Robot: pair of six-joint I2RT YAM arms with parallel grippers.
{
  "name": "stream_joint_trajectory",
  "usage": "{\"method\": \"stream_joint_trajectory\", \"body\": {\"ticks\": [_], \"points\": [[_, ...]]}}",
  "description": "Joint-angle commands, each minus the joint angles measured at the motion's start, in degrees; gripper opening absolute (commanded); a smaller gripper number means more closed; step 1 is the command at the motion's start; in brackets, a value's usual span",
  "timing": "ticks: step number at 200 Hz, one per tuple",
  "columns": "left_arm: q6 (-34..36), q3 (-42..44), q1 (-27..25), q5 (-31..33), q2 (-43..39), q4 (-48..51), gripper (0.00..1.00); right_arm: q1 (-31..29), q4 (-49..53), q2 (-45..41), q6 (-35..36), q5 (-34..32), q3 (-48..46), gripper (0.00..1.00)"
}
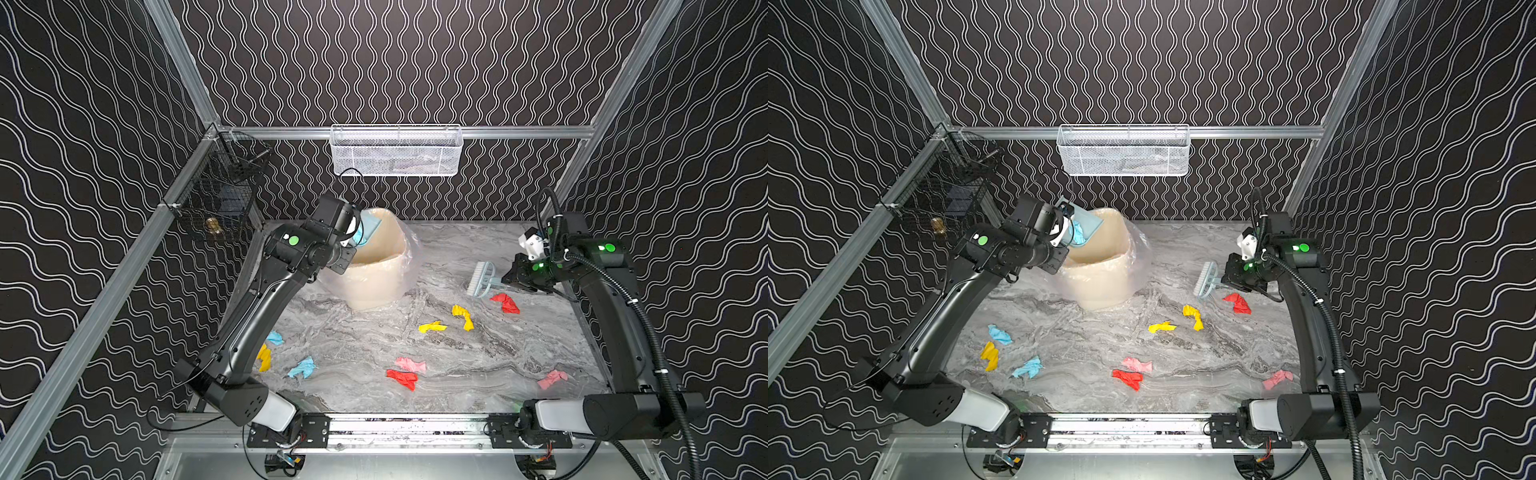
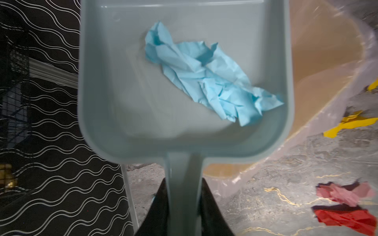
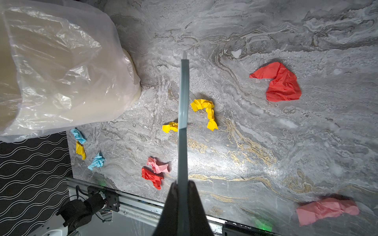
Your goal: Sweep away the paper scraps from the table
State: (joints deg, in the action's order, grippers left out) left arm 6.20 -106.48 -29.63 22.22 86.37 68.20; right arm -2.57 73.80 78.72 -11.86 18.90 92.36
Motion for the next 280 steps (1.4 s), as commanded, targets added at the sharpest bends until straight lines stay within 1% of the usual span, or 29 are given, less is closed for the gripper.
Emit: {"method": "stream_joint_trajectory", "body": {"ticks": [1,27,59,94,116,126,130,138,171,185,206,242,257,274,280], "points": [[4.91,-0.90,0.43,5.84,1.55,2.01,0.10,0.05,-0.06,0.76,0.96,0.83,1.13,0.00],[8.04,-2.60,0.36,10.59,4.18,3.90,0.11,0.02,-0.07,1.49,1.13,1.30,1.52,0.00],[11.14,-4.09,0.09,16.10,5.83,3.78,0.11,0.02,-0.33,2.22,1.12,2.01,1.62,0.00],[17.67,-1.29,-3.64,25.50,7.47,1.68,0.10,0.03,0.06,3.28,1.31,2.10,2.92,0.00],[22.33,0.51,-4.88,30.24,7.94,-0.77,0.12,-0.06,0.33,3.76,1.31,2.19,3.61,0.00],[24.69,1.41,-5.22,30.96,7.94,-2.14,0.12,-0.06,0.47,3.87,1.31,2.20,3.84,0.00],[25.56,1.63,-5.38,33.08,7.92,-2.93,0.11,-0.07,0.47,3.89,1.31,2.20,3.80,0.00],[27.88,2.33,-5.73,34.47,7.56,-4.61,0.11,-0.06,0.54,3.86,1.36,2.13,3.88,0.00],[39.02,6.68,-6.89,37.90,5.28,-14.27,0.11,-0.05,0.47,3.91,1.40,2.20,3.62,0.00],[41.85,8.13,-7.09,37.81,4.48,-17.10,0.12,-0.16,0.37,4.06,1.39,2.22,3.62,0.00],[41.59,8.77,-7.45,37.42,4.16,-17.40,0.12,-0.16,0.30,4.05,1.48,2.02,3.31,0.00],[38.46,10.31,-7.63,36.57,3.47,-16.90,0.12,-0.16,0.27,3.70,1.57,0.94,2.33,0.00],[35.41,8.56,-7.81,34.99,3.27,-15.91,0.12,-0.16,0.63,3.56,1.41,0.01,1.82,0.00],[29.92,4.56,-8.09,31.77,3.43,-13.00,0.13,-0.15,1.03,3.13,0.84,-2.25,1.00,0.00],[27.98,2.85,-8.36,29.72,3.52,-11.96,0.12,-0.16,1.29,2.99,0.30,-3.50,0.86,0.00]]}}
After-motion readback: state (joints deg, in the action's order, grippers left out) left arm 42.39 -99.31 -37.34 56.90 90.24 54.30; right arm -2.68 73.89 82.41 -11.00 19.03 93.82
